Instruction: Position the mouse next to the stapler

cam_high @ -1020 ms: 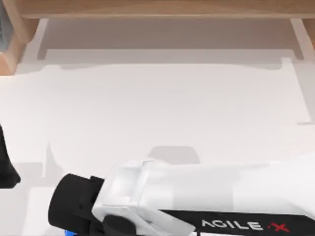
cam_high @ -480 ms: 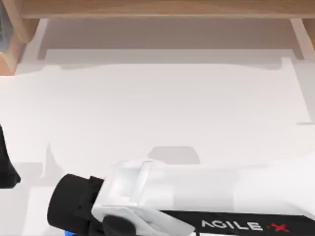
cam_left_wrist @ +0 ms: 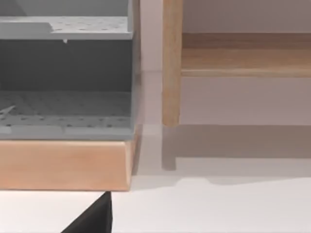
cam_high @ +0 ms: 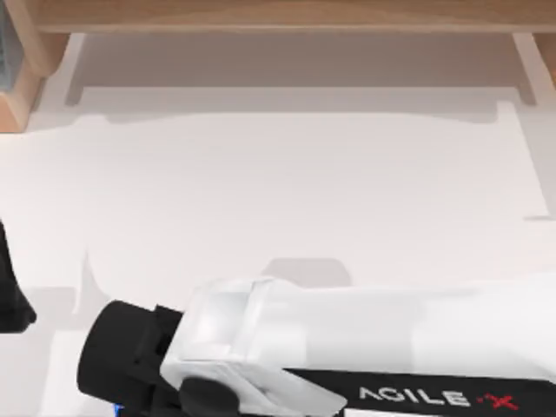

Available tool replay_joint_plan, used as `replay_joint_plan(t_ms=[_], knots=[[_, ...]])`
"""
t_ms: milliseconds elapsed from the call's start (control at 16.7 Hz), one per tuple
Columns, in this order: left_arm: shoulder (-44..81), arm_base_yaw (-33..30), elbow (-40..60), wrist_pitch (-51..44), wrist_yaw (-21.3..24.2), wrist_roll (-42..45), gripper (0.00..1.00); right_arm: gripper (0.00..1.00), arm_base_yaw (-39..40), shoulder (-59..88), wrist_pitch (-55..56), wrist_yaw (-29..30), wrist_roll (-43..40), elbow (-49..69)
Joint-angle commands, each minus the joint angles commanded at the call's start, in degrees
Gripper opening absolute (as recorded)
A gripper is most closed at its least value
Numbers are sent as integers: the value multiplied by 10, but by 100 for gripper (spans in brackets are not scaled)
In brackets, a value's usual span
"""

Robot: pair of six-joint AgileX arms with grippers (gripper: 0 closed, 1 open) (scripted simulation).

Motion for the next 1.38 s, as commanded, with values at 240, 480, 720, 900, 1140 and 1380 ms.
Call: replay_joint_plan(t_ms=[240, 480, 720, 900, 1140, 1380], knots=[[0, 0, 0, 0, 0, 0, 100, 0, -1, 0, 8, 0, -1, -3], [0, 0, 0, 0, 0, 0, 100, 0, -1, 7, 14, -1, -2, -12], [0, 0, 0, 0, 0, 0, 100, 0, -1, 23, 17, -2, -2, -28], [0, 0, 0, 0, 0, 0, 100, 0, -1, 23, 17, -2, -2, -28], [0, 0, 0, 0, 0, 0, 100, 23, -1, 23, 17, -2, -2, -28], [0, 0, 0, 0, 0, 0, 100, 53, -1, 23, 17, -2, -2, -28]])
